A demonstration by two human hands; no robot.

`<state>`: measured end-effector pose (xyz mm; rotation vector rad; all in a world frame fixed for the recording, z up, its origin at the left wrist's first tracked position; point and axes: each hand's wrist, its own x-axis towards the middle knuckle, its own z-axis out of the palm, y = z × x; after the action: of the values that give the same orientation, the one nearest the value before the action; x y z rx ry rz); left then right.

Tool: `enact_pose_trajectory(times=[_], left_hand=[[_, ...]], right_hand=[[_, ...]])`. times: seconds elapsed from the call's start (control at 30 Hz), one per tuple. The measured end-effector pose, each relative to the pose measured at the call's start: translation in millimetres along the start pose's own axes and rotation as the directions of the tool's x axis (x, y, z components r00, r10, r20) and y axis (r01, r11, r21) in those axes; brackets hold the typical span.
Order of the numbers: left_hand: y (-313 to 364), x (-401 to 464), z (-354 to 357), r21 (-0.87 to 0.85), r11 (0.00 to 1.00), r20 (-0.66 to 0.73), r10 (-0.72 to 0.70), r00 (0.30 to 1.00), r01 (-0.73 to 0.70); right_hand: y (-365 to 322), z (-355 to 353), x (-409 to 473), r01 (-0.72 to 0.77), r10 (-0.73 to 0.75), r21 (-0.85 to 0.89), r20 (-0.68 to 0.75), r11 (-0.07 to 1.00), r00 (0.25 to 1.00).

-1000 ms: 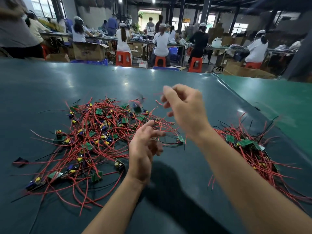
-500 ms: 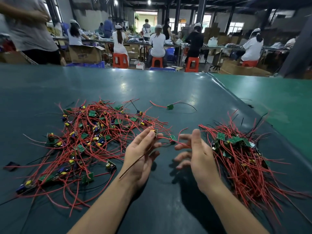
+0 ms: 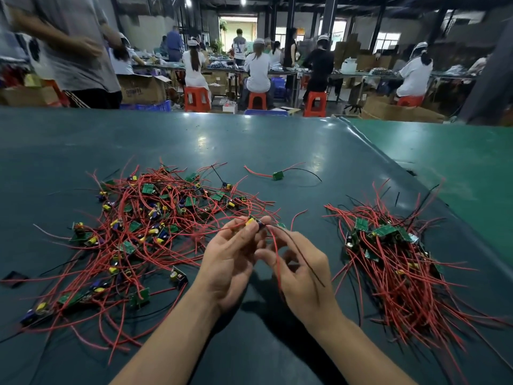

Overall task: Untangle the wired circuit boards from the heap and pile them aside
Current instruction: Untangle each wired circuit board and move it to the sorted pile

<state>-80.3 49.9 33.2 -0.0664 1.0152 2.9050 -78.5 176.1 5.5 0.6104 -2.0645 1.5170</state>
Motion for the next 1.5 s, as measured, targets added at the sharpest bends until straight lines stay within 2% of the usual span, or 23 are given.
enact_pose_trajectory(times=[0.1,0.2,0.27,0.37,0.43,0.53,0.63,0.73,0.9,0.97,1.03,1.07,1.13,1.23,1.37,1.5], left_hand=[[-5.4,1.8,-1.9,0.07,0.997,-0.04,0.017,0.999,-0.015],[-7.8,1.6,-5.0,0.181,0.983,0.002,-0.012,1.0,0.011],[-9.0,0.8,-5.1,0.231,0.973,0.041,-0.037,0.998,0.026],[-10.4,-0.6,-4.2,0.234,0.971,0.043,-0.063,0.997,0.051],[-9.1,-0.7,-4.3,0.21,0.975,0.027,-0.078,0.997,0.071],[-5.1,-0.4,-6.1,0.15,0.984,-0.025,-0.092,0.995,0.094],[-4.5,-1.4,-5.5,0.168,0.978,-0.034,-0.119,0.992,0.123],[-7.1,-1.9,-4.6,0.209,0.967,-0.051,-0.138,0.989,0.145],[-9.8,-2.7,-6.6,0.184,0.98,0.05,-0.081,0.995,0.07],[-13.0,-1.6,-8.4,0.261,0.965,0.039,-0.008,0.999,-0.003],[-16.5,-0.4,-11.2,0.431,0.899,0.014,0.077,0.997,-0.075],[-18.2,-0.7,-12.1,0.494,0.864,0.022,0.103,0.994,-0.1],[-20.0,-1.5,-12.6,0.52,0.844,0.038,0.126,0.991,-0.127],[-20.4,-0.8,-12.7,0.471,0.872,0.049,0.125,0.991,-0.134],[-19.9,-0.5,-13.7,0.472,0.876,0.028,0.1,0.995,-0.102],[-17.9,0.8,-13.3,0.445,0.89,0.022,0.104,0.994,-0.103]], right_hand=[[-7.4,-0.6,3.6,-0.218,0.246,0.27,-0.075,0.938,0.966],[-13.3,-3.4,9.1,-0.446,0.563,0.579,-0.026,0.682,0.826],[-13.6,-6.1,12.6,-0.506,0.651,0.669,0.043,0.544,0.758],[-14.2,-9.8,15.6,-0.585,0.695,0.694,0.17,0.419,0.699],[-14.7,-12.9,16.5,-0.638,0.69,0.673,0.258,0.375,0.677],[-14.3,-18.2,19.1,-0.661,0.636,0.659,0.346,0.358,0.69],[-13.2,-20.8,21.1,-0.653,0.572,0.683,0.407,0.327,0.712],[-10.5,-21.4,21.7,-0.628,0.572,0.698,0.375,0.344,0.729],[-4.7,-16.8,23.3,-0.62,0.691,0.694,0.243,0.367,0.681],[-2.3,-13.5,20.2,-0.609,0.681,0.605,0.145,0.514,0.718],[-2.8,-10.8,16.4,-0.573,0.617,0.47,0.074,0.671,0.783],[-3.1,-10.7,15.2,-0.556,0.591,0.431,0.063,0.711,0.804],[-2.6,-13.6,16.0,-0.537,0.559,0.376,0.06,0.755,0.827],[-0.4,-17.1,15.8,-0.525,0.521,0.246,0.086,0.815,0.849],[1.0,-15.7,10.8,-0.528,0.506,0.257,0.149,0.81,0.849],[-0.1,-13.7,12.7,-0.475,0.46,0.234,0.118,0.848,0.88]])
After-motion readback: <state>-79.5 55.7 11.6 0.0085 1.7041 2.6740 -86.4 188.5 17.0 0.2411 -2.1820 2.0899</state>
